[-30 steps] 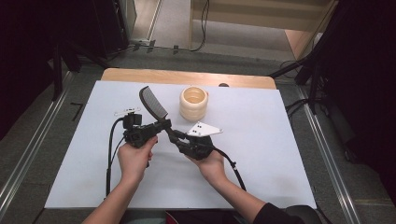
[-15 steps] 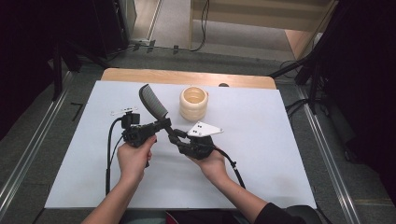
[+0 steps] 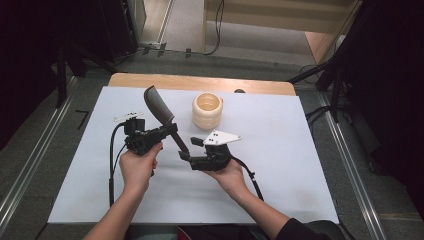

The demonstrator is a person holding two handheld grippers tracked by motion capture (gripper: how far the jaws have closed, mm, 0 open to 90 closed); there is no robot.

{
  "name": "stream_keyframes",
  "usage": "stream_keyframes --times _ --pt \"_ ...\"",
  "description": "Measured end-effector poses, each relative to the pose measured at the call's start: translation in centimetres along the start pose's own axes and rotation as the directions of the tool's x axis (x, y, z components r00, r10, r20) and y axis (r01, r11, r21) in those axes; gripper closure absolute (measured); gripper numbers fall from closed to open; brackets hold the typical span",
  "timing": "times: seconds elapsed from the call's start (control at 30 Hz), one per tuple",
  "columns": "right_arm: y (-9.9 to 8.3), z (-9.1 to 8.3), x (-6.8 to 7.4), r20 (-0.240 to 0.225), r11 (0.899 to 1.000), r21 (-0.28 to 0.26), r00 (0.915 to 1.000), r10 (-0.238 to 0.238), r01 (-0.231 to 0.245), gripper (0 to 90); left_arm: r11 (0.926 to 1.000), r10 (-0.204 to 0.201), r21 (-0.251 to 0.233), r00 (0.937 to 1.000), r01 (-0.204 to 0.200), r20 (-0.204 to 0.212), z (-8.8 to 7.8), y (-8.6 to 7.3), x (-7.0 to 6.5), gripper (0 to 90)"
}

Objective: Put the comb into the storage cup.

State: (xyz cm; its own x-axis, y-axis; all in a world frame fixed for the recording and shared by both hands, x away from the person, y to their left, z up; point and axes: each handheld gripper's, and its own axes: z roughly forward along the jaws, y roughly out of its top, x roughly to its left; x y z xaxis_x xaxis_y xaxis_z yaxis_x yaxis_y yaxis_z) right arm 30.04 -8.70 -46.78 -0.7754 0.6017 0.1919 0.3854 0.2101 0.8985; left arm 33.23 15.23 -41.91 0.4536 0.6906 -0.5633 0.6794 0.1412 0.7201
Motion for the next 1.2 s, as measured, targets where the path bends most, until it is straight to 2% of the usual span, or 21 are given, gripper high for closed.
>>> stream_keyframes --times 0.13,0.4,0.5,0.8,1.03,1.2 --pt "-0.1 -0.2 -0.1 0.032 1.0 -0.003 0.9995 -0.007 0.007 23.9 0.9999 0.016 -0.001 0.9998 -0.016 -0.014 -0.1 0.2 0.2 73.1" --pt "-0.6 -1.4 -0.7 0.034 1.0 -0.012 0.9994 -0.011 0.011 22.7 0.9996 0.025 0.011 0.9995 -0.025 -0.021 -0.1 0.5 0.6 73.1" --pt "-0.7 -1.9 -0.9 0.025 1.0 -0.009 0.9997 -0.006 0.006 22.6 0.9989 0.042 0.021 0.9989 -0.042 -0.021 0.0 0.6 0.6 73.1" --pt "-1.0 -3.2 -1.4 -0.02 0.998 0.07 0.9998 -0.005 0.006 22.2 0.9977 0.058 0.034 0.9983 -0.058 -0.003 0.1 1.0 0.7 73.1" --pt "-1.6 -4.6 -1.7 -0.009 0.994 0.107 0.9996 -0.028 0.029 22.2 0.9954 0.081 0.049 0.9966 -0.082 0.015 0.2 1.2 0.7 73.1" --pt "-2.0 -5.4 -1.9 -0.009 0.991 0.133 0.9997 -0.025 0.026 22.2 0.9948 0.085 0.053 0.9959 -0.087 0.029 0.2 1.5 0.9 73.1"
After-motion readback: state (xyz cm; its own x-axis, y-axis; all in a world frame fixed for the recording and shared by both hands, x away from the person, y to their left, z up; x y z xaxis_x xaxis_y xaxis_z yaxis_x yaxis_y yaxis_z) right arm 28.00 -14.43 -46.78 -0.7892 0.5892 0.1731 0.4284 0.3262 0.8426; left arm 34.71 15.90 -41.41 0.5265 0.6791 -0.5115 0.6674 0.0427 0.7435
